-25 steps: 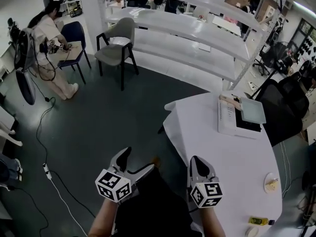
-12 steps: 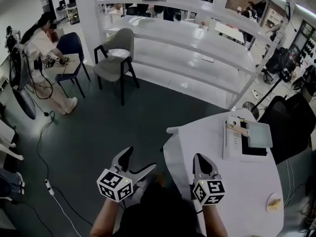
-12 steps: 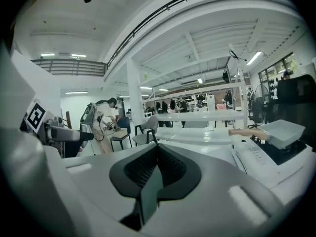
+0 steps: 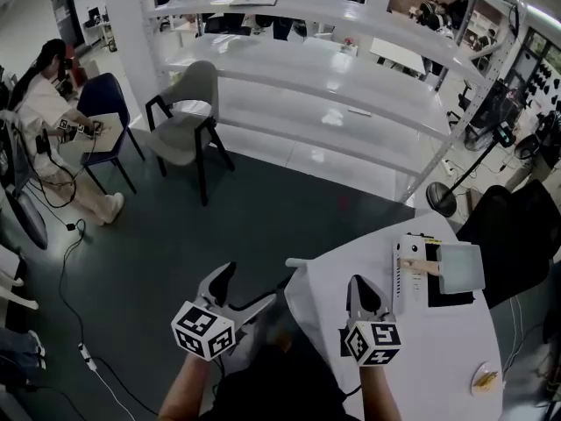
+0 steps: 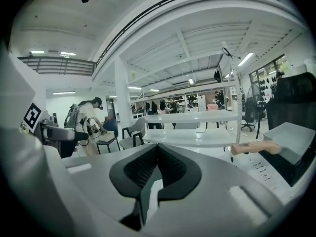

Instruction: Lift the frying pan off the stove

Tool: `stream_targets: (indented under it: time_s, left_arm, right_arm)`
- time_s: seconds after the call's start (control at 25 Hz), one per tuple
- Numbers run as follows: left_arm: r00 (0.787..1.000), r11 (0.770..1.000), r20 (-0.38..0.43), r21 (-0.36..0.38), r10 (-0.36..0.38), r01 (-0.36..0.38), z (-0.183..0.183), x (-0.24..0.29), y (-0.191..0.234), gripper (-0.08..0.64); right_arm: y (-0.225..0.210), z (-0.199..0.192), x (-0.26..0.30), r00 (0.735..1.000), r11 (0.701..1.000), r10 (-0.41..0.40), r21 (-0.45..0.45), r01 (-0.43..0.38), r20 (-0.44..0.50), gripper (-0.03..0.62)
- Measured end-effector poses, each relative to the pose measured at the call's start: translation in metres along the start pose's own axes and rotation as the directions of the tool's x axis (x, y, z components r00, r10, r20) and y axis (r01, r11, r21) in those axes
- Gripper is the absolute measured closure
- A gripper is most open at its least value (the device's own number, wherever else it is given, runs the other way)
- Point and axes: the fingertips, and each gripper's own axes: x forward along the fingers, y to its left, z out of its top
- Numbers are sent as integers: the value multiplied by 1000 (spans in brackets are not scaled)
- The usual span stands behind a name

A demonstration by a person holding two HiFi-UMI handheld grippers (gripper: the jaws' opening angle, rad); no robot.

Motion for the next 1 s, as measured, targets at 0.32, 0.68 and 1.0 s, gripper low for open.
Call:
stream_targets:
  time_s: [0.32, 0.68, 1.0]
  left_arm:
    - [996, 999, -72, -5, -44, 44, 0, 44, 0, 40]
    - [974, 982, -138, 32, -180, 185, -9, 91, -41, 39]
    - [902, 914, -214, 78, -376, 399, -13, 139, -104, 40]
  right_arm:
    - [-35, -13, 14, 997, 995, -69, 70, 72, -36, 586]
    - [-78, -16, -14, 983, 975, -183, 125, 182, 0, 586]
    - [-117, -11, -65, 933, 918, -355, 210, 335, 64, 586]
